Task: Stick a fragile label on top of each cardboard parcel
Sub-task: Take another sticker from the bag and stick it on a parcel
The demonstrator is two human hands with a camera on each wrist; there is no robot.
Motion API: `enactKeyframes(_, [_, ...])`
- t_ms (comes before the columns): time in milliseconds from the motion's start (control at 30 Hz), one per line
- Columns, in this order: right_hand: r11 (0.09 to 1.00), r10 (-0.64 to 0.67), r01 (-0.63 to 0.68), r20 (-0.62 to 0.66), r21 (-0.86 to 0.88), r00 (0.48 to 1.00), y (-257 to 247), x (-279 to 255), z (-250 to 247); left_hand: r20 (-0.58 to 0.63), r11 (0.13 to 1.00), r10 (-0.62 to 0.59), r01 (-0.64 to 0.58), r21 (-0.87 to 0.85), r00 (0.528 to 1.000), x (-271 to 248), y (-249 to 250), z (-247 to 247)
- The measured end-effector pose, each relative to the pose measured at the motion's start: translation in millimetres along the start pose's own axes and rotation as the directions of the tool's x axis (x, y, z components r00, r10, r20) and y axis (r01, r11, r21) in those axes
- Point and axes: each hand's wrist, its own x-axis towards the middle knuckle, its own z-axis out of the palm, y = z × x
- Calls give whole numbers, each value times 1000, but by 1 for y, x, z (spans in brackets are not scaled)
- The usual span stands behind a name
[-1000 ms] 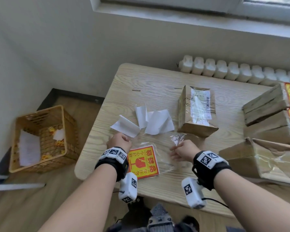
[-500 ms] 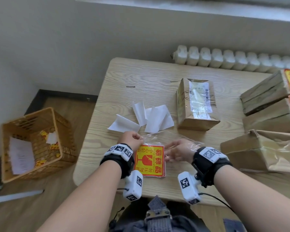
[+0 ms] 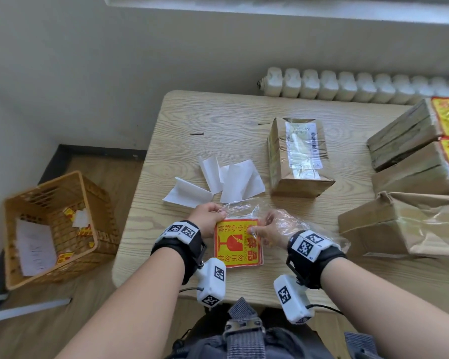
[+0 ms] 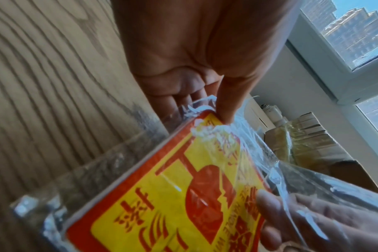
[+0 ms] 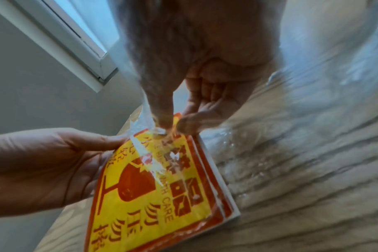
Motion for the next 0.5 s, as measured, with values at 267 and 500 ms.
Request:
enactKeyframes(267, [960,-95,59,122,274,988,-32,-41,11,39,1000,5,-4,-28,999,-4,2,-4])
enactKeyframes(500, [890,-135,75,102,450,986,-32,-48,15,47,999,28,-26,-41,998,-5,5,-5])
